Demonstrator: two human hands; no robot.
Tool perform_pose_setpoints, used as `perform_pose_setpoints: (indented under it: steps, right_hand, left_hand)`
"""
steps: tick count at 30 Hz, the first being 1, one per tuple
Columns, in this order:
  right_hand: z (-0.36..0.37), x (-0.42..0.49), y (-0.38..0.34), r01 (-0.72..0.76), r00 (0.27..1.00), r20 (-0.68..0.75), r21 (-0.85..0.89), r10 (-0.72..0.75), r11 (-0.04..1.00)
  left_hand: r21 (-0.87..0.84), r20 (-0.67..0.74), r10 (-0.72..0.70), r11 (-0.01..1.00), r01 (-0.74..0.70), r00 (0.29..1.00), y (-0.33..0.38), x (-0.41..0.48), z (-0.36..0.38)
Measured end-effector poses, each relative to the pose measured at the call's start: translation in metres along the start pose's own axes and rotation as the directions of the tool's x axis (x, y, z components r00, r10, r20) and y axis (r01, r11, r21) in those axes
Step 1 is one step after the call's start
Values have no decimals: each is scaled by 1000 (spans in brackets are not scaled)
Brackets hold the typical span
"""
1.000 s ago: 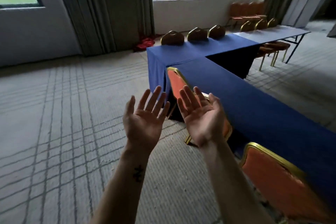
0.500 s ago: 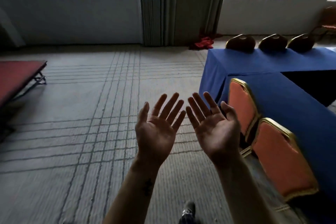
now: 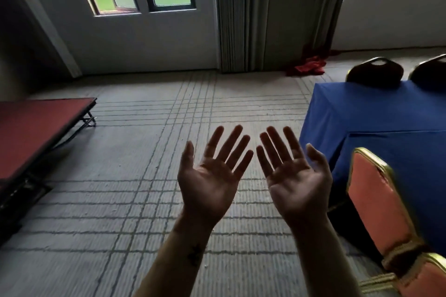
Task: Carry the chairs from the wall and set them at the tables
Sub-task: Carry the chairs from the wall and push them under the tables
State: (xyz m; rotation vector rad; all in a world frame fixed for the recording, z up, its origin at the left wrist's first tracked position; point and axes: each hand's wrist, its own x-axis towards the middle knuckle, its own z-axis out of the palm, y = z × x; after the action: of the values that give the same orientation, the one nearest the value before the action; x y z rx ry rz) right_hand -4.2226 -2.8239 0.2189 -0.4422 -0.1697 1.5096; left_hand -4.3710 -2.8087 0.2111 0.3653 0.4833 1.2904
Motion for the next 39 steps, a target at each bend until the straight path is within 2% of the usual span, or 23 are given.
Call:
perform_pose_setpoints:
  steps: [7,14,20,24,27,34,39]
  right_hand:
    - [-8,144,-25,-26,998,-49,14,27,1000]
    - [24,305,-43,48,993,-107,-93,-58,995]
    - [58,427,-77,188,979,-75,-46,-191,981]
    - [57,501,-94,175,976,-125,-34,-178,984]
    - [48,579,-113,178,972,-143,-68,-186,982]
    - [38,773,-179,153,980,-129,-15,-154,988]
    - [57,882,-229,133,987,-85,-6,-133,991]
  left_hand:
    - [-3,86,-33,999,34,996,0,152,-6]
    - [-42,232,-97,993,110,968,25,330,-9]
    - [-70,369,-154,979,193,917,49,487,21]
    - [-137,482,-148,961,242,863,47,575,30]
    - [-128,496,-169,956,265,852,36,653,34]
    - [-19,398,-165,982,188,902,20,825,71]
    - [-67,404,-109,987,148,908,23,932,106]
